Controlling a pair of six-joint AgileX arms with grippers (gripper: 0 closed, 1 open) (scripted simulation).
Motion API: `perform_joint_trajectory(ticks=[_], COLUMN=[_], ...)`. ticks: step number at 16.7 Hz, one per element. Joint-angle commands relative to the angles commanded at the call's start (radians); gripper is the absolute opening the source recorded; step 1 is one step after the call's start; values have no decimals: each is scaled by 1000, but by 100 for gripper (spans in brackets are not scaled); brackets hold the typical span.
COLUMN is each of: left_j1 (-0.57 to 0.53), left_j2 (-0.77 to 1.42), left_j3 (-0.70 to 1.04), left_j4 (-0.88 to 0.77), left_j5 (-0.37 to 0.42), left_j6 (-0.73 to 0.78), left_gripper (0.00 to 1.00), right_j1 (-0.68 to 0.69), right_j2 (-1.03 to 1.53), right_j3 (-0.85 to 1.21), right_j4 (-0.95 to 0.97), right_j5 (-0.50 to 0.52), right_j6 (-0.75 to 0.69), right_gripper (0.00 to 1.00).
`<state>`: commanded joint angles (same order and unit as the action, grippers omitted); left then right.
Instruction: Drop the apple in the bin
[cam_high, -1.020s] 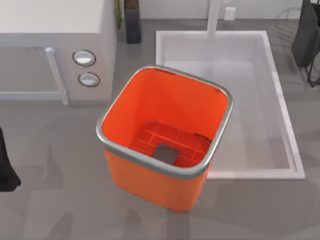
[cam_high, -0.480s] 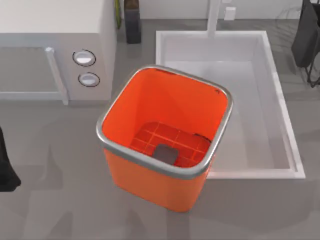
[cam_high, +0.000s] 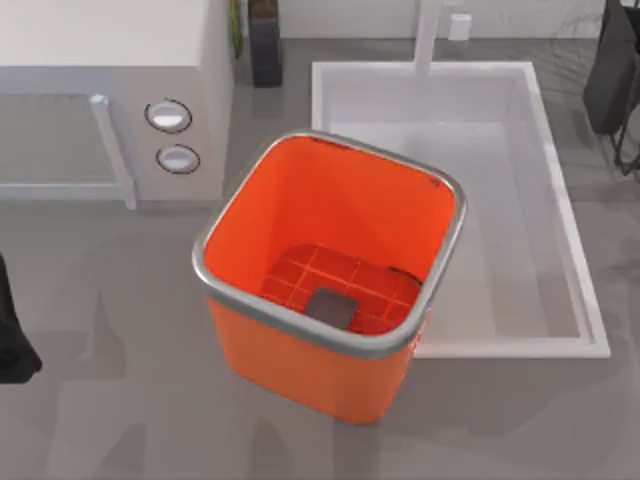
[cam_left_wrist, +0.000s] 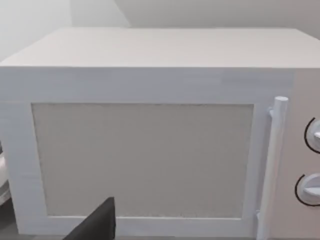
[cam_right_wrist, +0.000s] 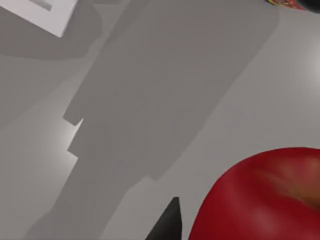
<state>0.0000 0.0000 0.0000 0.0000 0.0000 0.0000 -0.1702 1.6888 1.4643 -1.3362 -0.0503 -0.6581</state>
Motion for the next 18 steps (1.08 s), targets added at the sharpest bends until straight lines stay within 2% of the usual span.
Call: perform_joint_trajectory(ticks=[4,10,13,16,18], left_j1=[0,0,0,0,0], left_j2=[0,0,0,0,0], left_j3=[0,0,0,0,0], left_j4=[0,0,0,0,0], left_j5=[0,0,0,0,0], left_j6=[0,0,0,0,0], left_gripper=[100,100,100,100,100], right_j1=[181,493,635,745,794], right_j2=[95,257,331,385,409], right_j3=[141,357,440,505,538], right_j4=[-5,-4,-2,4,10], right_j5=[-49,-117,-145,-165,-173], right_j6=[-343,-1073,-1390,-1618,-1718], right_gripper=[0,0,0,0,0])
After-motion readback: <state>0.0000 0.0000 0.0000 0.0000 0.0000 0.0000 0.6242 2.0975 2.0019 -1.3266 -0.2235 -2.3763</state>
